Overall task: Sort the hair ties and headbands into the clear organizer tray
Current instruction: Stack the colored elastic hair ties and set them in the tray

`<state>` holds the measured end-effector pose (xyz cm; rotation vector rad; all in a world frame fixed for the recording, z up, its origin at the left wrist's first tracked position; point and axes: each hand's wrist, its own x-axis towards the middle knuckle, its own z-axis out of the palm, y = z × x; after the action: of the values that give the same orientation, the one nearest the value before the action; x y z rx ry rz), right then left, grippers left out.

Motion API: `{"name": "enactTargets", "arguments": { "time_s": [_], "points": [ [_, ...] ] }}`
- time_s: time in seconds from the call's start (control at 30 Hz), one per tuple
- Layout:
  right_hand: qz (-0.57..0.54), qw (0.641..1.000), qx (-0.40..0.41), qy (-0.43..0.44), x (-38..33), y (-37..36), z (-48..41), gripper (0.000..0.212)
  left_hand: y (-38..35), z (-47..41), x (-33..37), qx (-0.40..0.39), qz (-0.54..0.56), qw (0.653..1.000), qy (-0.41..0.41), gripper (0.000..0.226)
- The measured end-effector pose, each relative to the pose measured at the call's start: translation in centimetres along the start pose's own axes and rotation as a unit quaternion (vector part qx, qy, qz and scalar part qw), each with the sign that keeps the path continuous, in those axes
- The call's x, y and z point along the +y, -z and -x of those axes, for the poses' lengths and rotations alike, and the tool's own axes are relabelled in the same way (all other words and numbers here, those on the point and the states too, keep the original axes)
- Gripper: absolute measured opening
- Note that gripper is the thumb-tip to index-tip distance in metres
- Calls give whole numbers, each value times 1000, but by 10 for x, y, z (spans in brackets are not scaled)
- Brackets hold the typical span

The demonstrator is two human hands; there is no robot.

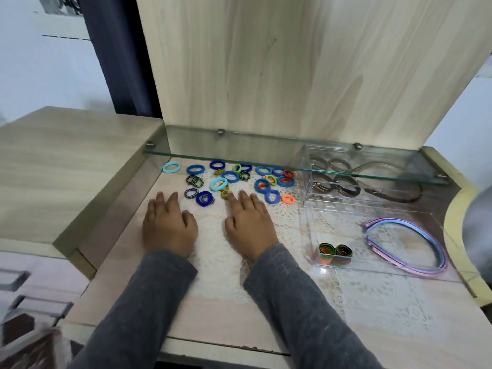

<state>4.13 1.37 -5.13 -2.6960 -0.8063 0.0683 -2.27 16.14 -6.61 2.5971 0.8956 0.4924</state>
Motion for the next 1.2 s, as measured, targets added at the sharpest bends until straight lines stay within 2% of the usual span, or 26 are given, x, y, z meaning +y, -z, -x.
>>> {"name": "enactTargets", "arguments": {
  "time_s": [0.17, 0.3, 0.47, 0.6, 0.87, 1.1, 1.2],
  "points": [
    [53, 997, 54, 16, -4, -1, -8, 55, -3, 1, -6, 108, 92, 988, -60, 45],
    [33, 995, 90, 27, -2, -1, -9, 46, -1, -3, -11, 153, 92, 983, -29, 30],
    [0, 987, 156, 32, 1, -4, -6, 30, -4, -4, -11, 151, 99, 983, 18, 16],
    [7, 981, 193, 25, 7, -5, -3, 20, -4, -5, -13, 147, 108, 983, 24, 12],
    [-14, 981, 193, 25, 25, 2, 10, 18, -4, -5, -16, 176, 124, 976, 16, 10],
    [-40, 983, 182, 7, 30, 2, 12, 18, -7, -6, -21, 166, 124, 978, 10, 9],
    [-48, 983, 175, 6, 29, 2, 14, 18, -8, -7, -23, 168, 123, 978, -30, 18]
  ]
}}
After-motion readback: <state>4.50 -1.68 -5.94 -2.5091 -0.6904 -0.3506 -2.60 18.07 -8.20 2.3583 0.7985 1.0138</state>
